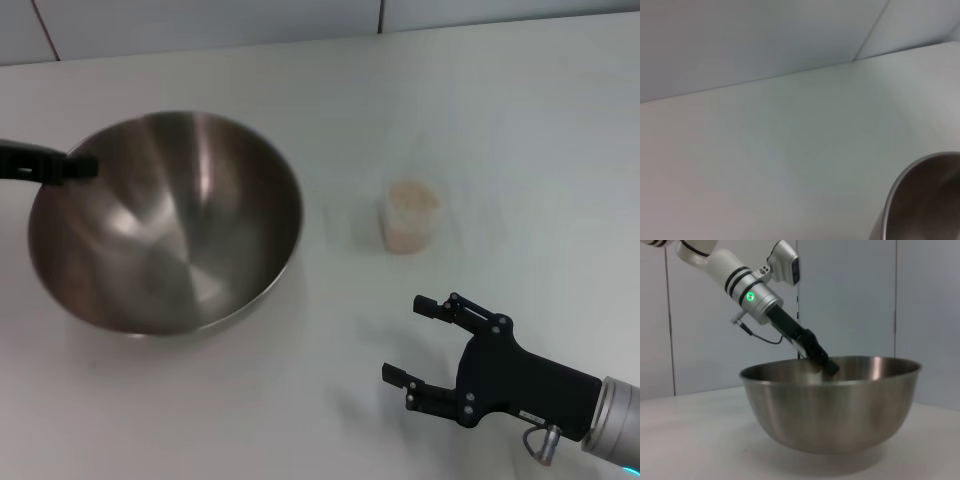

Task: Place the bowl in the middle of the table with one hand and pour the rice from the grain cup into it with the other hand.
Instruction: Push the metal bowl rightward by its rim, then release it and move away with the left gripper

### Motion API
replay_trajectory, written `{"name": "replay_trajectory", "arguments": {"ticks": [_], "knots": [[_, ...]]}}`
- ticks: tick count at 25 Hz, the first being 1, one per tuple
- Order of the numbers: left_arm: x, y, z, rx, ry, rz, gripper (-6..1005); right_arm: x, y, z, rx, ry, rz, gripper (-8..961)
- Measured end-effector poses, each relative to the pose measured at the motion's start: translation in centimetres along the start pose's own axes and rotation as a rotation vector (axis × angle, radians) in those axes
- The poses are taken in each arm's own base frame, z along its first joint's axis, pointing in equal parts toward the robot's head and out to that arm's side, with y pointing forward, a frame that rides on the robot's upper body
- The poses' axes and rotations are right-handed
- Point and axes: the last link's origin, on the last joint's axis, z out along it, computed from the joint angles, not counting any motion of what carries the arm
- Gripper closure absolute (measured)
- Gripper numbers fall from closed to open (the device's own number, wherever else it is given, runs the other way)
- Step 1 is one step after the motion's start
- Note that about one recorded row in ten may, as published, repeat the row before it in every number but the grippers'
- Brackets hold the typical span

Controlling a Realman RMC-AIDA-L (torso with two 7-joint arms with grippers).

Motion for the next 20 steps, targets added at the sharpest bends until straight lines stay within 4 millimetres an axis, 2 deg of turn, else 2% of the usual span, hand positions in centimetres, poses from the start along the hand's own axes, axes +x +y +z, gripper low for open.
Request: {"name": "replay_trajectory", "arguments": {"ticks": [5,9,12,13,14,20], "knots": [[0.9,1.3,0.9,-0.044,0.002,0.025,959,0.0,0.0,0.1,-0.003,-0.001,-0.002,117],[1.7,3.1,2.9,-0.067,-0.025,0.079,960,-0.1,-0.1,0.1,-0.003,-0.002,-0.003,118],[1.7,3.1,2.9,-0.067,-0.025,0.079,960,-0.1,-0.1,0.1,-0.002,-0.003,-0.003,118],[1.7,3.3,3.4,-0.066,-0.034,0.091,960,-0.1,-0.1,0.1,-0.001,-0.003,-0.003,118],[1.2,3.7,4.9,-0.056,-0.071,0.112,960,-0.1,-0.1,0.1,-0.002,-0.004,-0.003,118],[1.1,3.8,5.5,-0.041,-0.082,0.127,961,-0.1,-0.2,0.1,-0.001,-0.002,-0.005,118]]}}
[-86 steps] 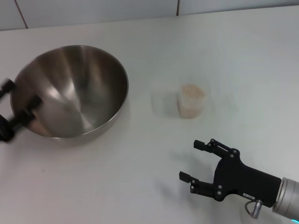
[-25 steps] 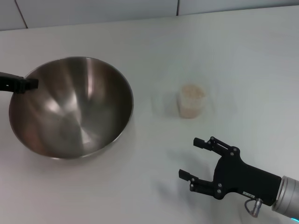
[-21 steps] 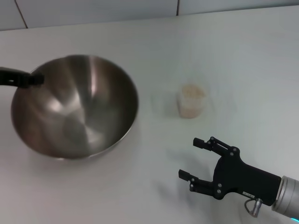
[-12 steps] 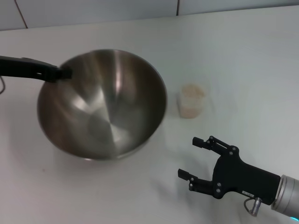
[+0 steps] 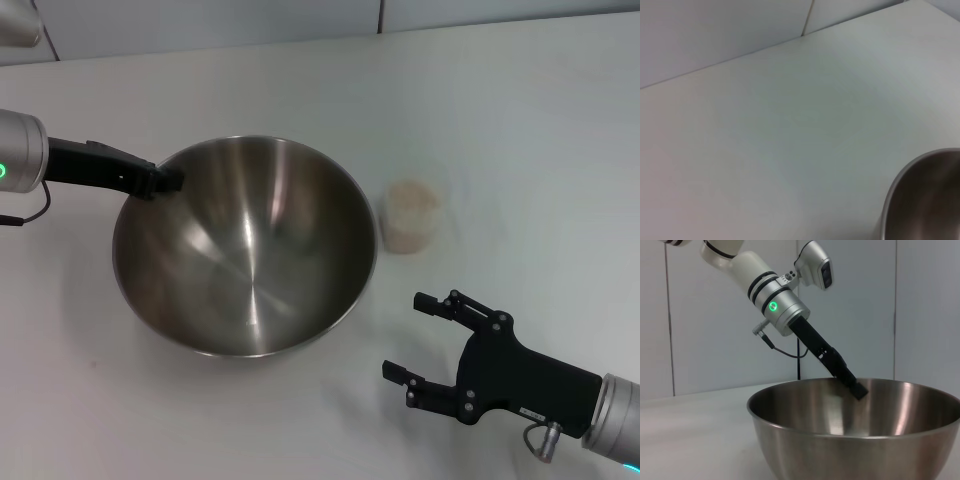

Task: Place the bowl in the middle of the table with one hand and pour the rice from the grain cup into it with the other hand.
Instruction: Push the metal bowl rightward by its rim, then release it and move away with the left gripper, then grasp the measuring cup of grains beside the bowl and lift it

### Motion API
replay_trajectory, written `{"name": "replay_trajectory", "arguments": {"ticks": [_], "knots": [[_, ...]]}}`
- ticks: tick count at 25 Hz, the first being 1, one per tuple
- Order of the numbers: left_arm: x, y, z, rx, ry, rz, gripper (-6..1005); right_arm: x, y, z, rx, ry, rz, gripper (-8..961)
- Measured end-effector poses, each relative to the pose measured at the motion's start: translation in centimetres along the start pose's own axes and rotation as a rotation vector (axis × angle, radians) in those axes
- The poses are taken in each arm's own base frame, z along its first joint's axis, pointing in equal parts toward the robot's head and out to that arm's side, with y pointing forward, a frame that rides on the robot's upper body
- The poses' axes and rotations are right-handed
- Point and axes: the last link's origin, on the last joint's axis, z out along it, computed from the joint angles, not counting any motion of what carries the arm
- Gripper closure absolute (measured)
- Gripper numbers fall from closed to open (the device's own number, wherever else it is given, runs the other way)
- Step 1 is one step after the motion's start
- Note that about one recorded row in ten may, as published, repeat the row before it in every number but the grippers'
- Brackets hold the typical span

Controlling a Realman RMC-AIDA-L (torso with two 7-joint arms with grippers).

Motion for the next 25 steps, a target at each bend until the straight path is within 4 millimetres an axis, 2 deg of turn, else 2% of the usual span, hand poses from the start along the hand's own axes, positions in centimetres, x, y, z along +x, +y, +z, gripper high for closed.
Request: {"name": "replay_trajectory", "arguments": {"ticks": [10,15,18,19,21,22,25], "knots": [[0.1,-0.3,0.0,0.026,0.018,0.012,966,0.1,0.0,-0.1,0.004,0.002,0.000,117],[0.8,-0.3,-0.8,0.030,0.035,0.046,784,0.1,0.0,-0.1,0.005,0.003,0.000,117],[1.4,-0.1,-2.1,0.031,0.056,0.088,688,0.0,-0.1,-0.1,0.005,0.003,-0.001,117],[1.7,0.2,-3.5,0.028,0.098,0.133,658,0.0,-0.1,-0.1,0.005,0.002,-0.001,117],[1.8,0.4,-4.3,0.025,0.121,0.156,597,0.0,-0.1,-0.1,0.006,0.002,-0.001,117],[1.5,0.8,-5.5,0.014,0.157,0.196,567,0.0,-0.1,-0.1,0.006,0.002,-0.002,116],[0.5,1.4,-7.0,-0.002,0.219,0.272,460,0.0,-0.2,-0.1,0.008,0.002,-0.003,116]]}}
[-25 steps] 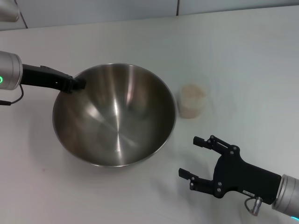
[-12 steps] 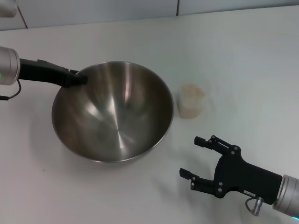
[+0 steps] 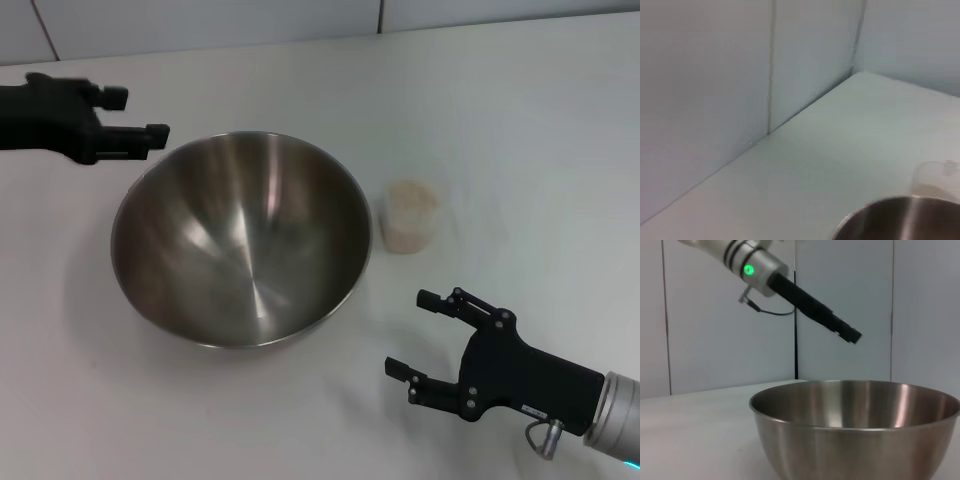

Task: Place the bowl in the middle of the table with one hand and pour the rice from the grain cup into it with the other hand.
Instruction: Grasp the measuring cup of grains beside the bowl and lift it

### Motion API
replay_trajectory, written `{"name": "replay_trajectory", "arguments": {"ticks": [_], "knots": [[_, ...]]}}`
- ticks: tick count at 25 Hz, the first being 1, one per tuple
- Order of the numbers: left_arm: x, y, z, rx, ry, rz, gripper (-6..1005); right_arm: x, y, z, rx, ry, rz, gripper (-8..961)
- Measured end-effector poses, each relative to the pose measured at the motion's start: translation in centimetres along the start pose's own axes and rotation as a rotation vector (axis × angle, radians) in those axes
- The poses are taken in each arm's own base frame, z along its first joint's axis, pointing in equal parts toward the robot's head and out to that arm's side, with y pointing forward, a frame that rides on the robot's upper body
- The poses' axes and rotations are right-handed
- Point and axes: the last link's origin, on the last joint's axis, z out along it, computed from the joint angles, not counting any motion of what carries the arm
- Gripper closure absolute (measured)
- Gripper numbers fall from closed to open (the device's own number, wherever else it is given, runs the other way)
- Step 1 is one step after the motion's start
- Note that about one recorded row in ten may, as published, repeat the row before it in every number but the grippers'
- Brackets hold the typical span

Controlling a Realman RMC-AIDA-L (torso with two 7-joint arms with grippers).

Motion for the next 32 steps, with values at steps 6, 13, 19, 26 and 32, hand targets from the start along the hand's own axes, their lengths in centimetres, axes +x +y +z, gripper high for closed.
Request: {"name": "replay_trajectory", "arguments": {"ticks": [6,13,19,26,32], "knots": [[-4.1,1.5,-2.7,-0.014,0.136,0.082,226,-0.1,-0.5,0.0,0.034,-0.010,0.002,118],[-12.3,4.1,-5.4,0.020,0.276,0.108,155,-0.3,-1.3,-0.6,0.126,-0.034,0.016,117],[-14.6,5.2,-5.7,0.004,0.305,0.108,155,-0.3,-2.5,-1.6,0.276,-0.061,0.035,117],[-17.6,6.7,-6.0,-0.043,0.315,0.095,155,0.6,-5.3,-2.6,0.557,-0.034,0.069,117],[-17.7,6.7,-6.0,-0.050,0.304,0.097,155,1.0,-5.9,-0.9,0.597,0.016,0.046,116]]}}
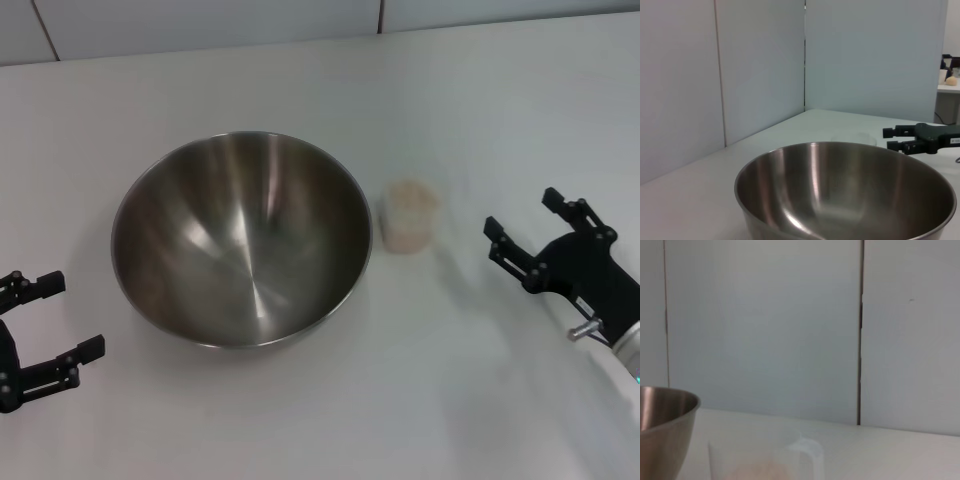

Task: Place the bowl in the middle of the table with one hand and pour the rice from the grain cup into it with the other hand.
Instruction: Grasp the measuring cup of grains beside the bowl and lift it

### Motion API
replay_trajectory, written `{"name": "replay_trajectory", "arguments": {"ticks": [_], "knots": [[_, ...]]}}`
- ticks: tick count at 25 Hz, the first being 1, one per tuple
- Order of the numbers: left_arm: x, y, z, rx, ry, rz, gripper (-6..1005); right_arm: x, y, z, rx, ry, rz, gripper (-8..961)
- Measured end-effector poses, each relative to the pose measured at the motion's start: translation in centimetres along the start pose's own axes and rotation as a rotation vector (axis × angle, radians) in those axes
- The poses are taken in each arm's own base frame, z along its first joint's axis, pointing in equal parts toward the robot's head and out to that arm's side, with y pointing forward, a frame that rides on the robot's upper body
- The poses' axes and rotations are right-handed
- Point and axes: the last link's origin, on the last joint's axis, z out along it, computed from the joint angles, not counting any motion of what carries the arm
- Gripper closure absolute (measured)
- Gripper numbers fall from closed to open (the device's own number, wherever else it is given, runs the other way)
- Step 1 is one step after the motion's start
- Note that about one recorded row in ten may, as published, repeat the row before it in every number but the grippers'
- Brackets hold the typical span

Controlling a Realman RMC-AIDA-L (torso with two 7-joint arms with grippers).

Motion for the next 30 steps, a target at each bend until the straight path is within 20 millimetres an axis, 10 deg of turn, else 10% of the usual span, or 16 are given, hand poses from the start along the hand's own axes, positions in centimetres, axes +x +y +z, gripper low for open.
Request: {"name": "replay_trajectory", "arguments": {"ticks": [30], "knots": [[-0.2,0.3,0.4,-0.025,-0.014,-0.011,155,-1.4,0.6,4.7,-0.054,0.010,-0.028,117]]}}
